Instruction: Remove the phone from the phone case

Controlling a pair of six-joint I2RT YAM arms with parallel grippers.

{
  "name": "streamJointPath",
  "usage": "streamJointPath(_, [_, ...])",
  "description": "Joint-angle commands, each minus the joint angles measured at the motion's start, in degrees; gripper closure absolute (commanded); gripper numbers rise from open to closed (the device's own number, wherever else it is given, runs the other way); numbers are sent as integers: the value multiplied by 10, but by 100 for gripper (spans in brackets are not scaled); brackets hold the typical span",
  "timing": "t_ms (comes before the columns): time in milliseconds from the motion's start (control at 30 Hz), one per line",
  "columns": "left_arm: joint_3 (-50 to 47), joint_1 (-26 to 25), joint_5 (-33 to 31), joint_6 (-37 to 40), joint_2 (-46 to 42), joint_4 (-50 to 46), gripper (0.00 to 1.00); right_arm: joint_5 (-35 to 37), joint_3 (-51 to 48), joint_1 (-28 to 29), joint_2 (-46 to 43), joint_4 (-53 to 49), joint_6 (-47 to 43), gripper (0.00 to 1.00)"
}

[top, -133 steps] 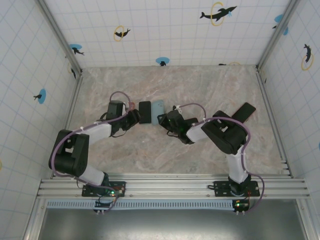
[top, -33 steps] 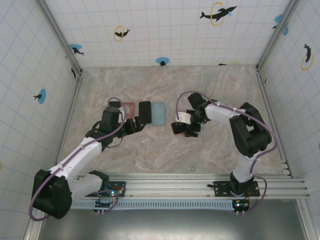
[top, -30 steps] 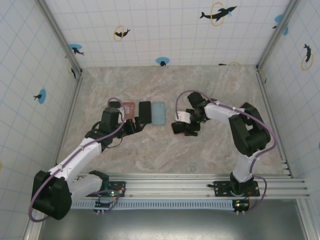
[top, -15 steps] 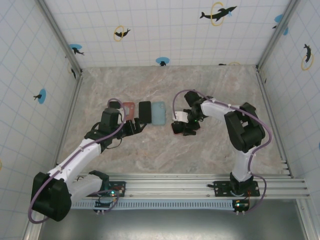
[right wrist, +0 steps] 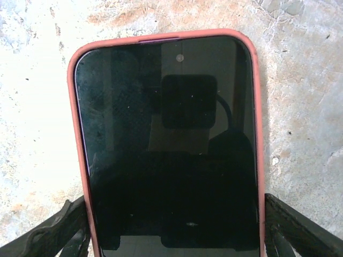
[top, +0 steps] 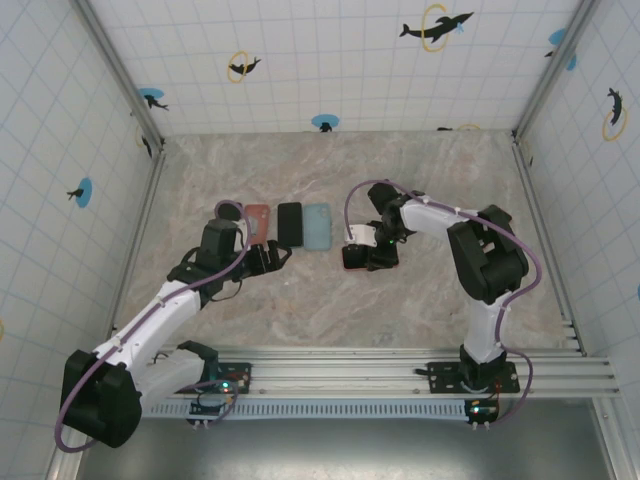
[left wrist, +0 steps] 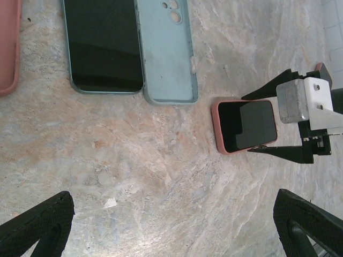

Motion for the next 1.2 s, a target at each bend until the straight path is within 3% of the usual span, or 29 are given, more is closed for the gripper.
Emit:
streamJointPath(0, [-5, -3, -2, 12, -4, -8, 2, 11, -16, -3, 4, -7, 10, 35])
streamJointPath(167, [-5, -3, 6, -3, 3, 18, 2, -15, -16, -12, -27, 13, 55, 43])
streamJointPath(433, [-12, -19, 8, -61, 14, 90, 4, -76, -84, -39, -116, 153, 238, 50])
streamJointPath(567, [-11, -69, -22, -104, 25, 143, 5, -111, -145, -42, -173, 244, 339, 51])
streamJointPath(833, [47, -185, -169, -147, 92, 210, 12, -132, -228, -40, -270, 358, 531, 54])
streamJointPath(1167, [157, -246, -152, -137, 231, 277, 25, -152, -263, -30, -321, 372, 595, 56])
